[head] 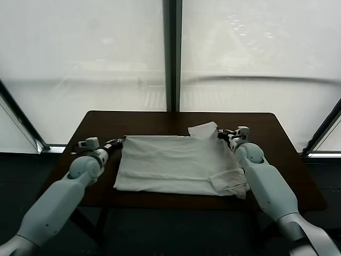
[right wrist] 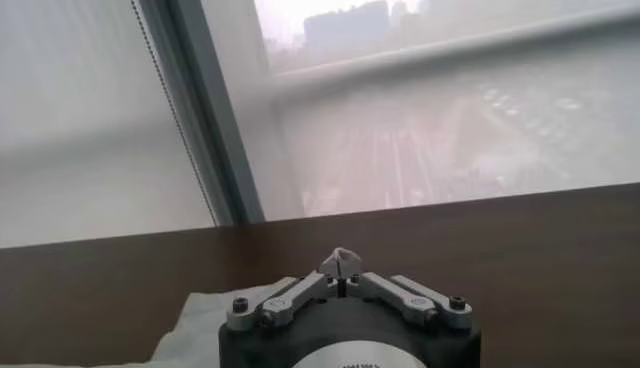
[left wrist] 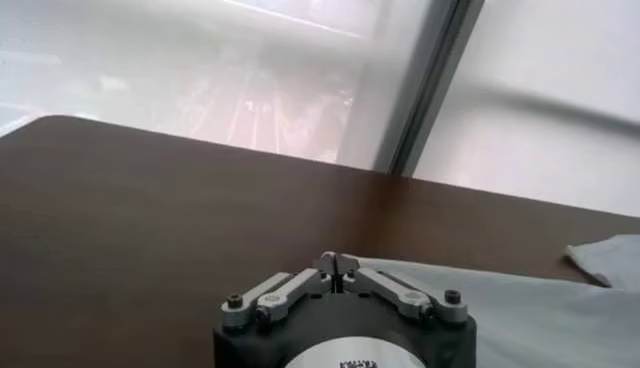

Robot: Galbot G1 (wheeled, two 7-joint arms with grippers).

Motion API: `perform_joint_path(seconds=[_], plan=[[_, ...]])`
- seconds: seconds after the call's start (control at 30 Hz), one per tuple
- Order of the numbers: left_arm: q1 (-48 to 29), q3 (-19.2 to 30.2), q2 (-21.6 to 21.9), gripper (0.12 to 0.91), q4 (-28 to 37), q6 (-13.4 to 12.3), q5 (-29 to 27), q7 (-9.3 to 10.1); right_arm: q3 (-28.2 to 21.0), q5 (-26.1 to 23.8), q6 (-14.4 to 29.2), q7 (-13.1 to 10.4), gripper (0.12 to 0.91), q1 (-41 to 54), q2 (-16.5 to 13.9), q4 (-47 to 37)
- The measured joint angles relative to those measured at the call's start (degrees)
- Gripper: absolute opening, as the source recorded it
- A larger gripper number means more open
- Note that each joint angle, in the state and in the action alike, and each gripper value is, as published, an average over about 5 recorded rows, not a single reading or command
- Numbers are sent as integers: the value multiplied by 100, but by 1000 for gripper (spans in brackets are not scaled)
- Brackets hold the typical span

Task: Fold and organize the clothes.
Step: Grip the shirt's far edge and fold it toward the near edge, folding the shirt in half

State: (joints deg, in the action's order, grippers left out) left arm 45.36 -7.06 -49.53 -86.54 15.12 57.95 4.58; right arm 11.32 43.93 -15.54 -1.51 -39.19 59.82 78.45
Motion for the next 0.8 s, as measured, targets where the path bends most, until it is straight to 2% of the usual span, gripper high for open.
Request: perform_joint_path(seconds=[0.43,0.8], plan=[[1485,-805,307,180,-1454,-12,-67,61,481,146,-391,-361,139,-1408,-765,1806],[2308,-1234,258,180,-2242,19,-218,259,654,134,-1016,-742,139,-2264,-1130,2821]])
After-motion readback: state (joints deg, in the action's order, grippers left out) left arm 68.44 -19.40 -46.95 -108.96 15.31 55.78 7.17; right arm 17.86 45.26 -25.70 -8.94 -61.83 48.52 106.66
